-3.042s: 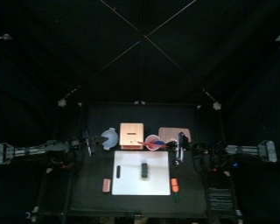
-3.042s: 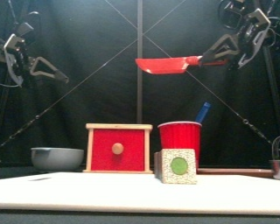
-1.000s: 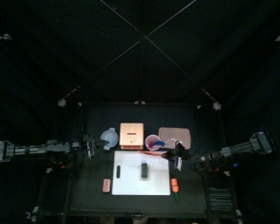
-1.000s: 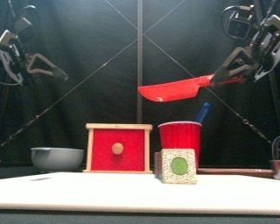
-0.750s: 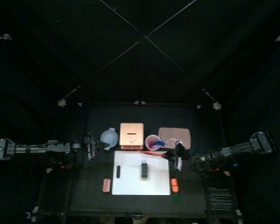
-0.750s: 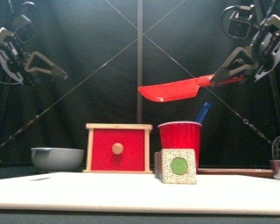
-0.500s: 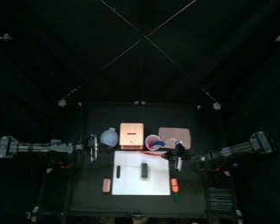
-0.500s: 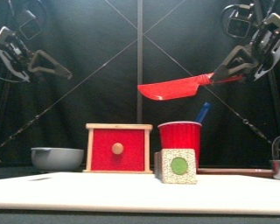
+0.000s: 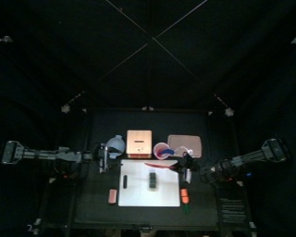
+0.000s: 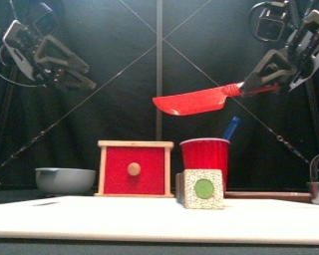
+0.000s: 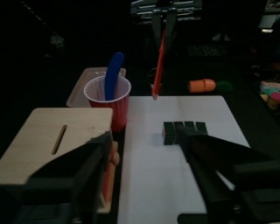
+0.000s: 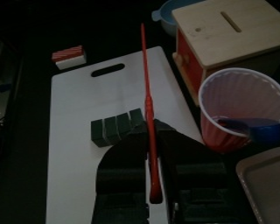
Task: Place sushi on board then cut the sushi with the knife then place the pieces on the plate
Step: Grasp knife edge with left hand
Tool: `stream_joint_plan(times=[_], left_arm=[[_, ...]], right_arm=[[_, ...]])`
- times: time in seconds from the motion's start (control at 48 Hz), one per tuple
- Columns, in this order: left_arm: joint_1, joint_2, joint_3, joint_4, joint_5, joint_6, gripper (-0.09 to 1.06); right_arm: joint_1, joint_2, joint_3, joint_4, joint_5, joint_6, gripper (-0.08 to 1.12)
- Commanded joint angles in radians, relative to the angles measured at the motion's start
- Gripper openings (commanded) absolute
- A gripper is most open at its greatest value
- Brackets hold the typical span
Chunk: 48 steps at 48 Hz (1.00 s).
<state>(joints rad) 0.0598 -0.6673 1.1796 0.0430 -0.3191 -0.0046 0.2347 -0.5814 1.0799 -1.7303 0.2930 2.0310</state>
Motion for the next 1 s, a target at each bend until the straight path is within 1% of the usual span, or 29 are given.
stream_joint_plan(times=[0.021, 0.125, 0.167, 0.271, 0.417, 0.583, 0.708, 0.833, 0.938, 1.0], left_arm=[[-0.006, 0.006, -0.029, -0.005, 0.0, -0.002, 1.04], [-0.014, 0.012, -0.032, -0.02, 0.002, 0.0, 1.04], [-0.015, 0.018, -0.038, -0.028, 0.009, -0.002, 1.04], [-0.031, 0.038, -0.054, -0.037, 0.038, -0.002, 1.04], [-0.057, 0.074, -0.087, -0.035, 0.063, 0.0, 1.04], [-0.064, 0.101, -0.103, -0.037, 0.064, 0.0, 1.04], [-0.069, 0.14, -0.11, -0.037, 0.064, 0.0, 1.03], [-0.069, 0.176, -0.129, -0.028, 0.055, 0.006, 1.03], [-0.069, 0.184, -0.146, -0.005, 0.049, 0.006, 1.03], [-0.069, 0.189, -0.152, 0.012, 0.032, 0.006, 1.04]], right_arm=[[0.003, 0.008, -0.038, -0.005, 0.003, -0.002, 0.31], [0.003, 0.029, -0.048, -0.006, 0.002, -0.002, 0.31], [0.003, 0.04, -0.054, -0.006, 0.003, -0.002, 0.31], [0.003, 0.06, -0.066, -0.006, 0.003, -0.002, 0.31], [0.005, 0.087, -0.087, -0.006, 0.002, -0.002, 0.31], [0.005, 0.109, -0.098, -0.008, 0.003, -0.002, 0.31], [0.003, 0.114, -0.101, -0.008, 0.006, -0.002, 0.31], [0.005, 0.114, -0.104, -0.008, 0.006, -0.002, 0.31], [0.002, 0.114, -0.104, -0.008, 0.008, -0.002, 0.31], [-0.002, 0.114, -0.104, -0.008, 0.008, -0.003, 0.31]])
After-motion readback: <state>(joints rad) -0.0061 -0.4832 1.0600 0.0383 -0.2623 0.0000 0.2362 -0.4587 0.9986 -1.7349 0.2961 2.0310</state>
